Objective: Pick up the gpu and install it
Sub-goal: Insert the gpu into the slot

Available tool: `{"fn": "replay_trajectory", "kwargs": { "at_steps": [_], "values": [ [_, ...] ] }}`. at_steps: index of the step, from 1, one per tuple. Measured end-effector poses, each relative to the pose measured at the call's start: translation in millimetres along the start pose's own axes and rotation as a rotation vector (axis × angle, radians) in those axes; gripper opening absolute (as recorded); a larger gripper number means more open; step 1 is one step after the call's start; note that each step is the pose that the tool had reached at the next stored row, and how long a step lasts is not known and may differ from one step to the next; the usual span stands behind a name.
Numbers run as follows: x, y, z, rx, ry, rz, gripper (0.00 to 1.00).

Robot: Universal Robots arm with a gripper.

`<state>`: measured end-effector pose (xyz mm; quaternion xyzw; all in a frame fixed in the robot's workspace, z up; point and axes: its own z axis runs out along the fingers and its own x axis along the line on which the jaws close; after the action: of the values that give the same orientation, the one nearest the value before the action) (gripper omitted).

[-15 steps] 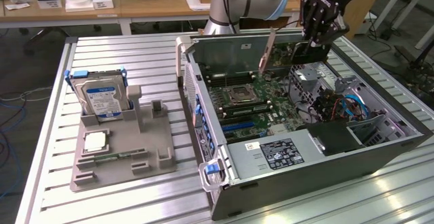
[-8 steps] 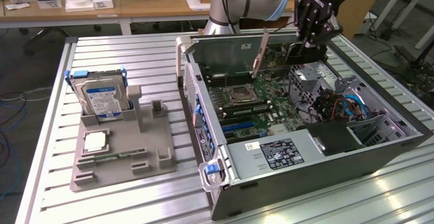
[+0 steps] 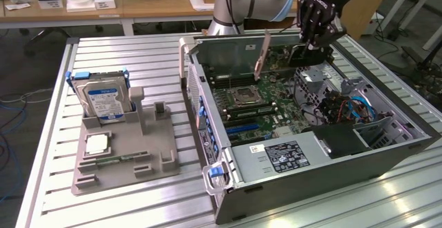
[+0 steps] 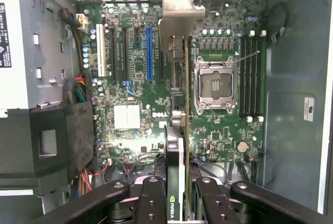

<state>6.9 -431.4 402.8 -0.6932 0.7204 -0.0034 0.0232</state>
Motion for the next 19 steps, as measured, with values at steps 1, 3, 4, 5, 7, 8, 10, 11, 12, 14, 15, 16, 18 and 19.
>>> {"fn": "replay_trajectory", "kwargs": {
  "at_steps": [1,3,4,5,7,8,10,11,12,14,15,16,18,19],
  "values": [
    [1.5,0.1,-0.1,0.0000,0.0000,0.000,0.27],
    [3.9,0.6,0.1,0.0000,-0.0001,0.000,0.27],
    [4.1,1.0,0.6,0.0001,-0.0002,0.000,0.27],
    [4.3,1.5,1.1,0.0000,0.0000,0.000,0.27],
    [4.5,3.0,2.7,0.0000,0.0000,0.000,0.27],
    [4.6,3.8,3.8,0.0000,-0.0001,0.000,0.27],
    [4.6,4.7,5.8,0.0000,0.0000,0.000,0.27],
    [4.7,4.9,6.5,0.0000,0.0001,0.000,0.27],
    [4.7,5.1,7.2,0.0000,0.0001,0.001,0.27],
    [4.7,5.2,8.1,-0.0001,0.0003,0.002,0.27],
    [4.8,5.3,8.1,-0.0001,0.0004,0.002,0.27],
    [4.7,5.3,8.1,-0.0001,0.0004,0.003,0.27],
    [4.8,5.3,8.1,-0.0001,0.0004,0.003,0.27],
    [4.8,5.3,8.1,-0.0001,0.0003,0.003,0.27]
  ]
}}
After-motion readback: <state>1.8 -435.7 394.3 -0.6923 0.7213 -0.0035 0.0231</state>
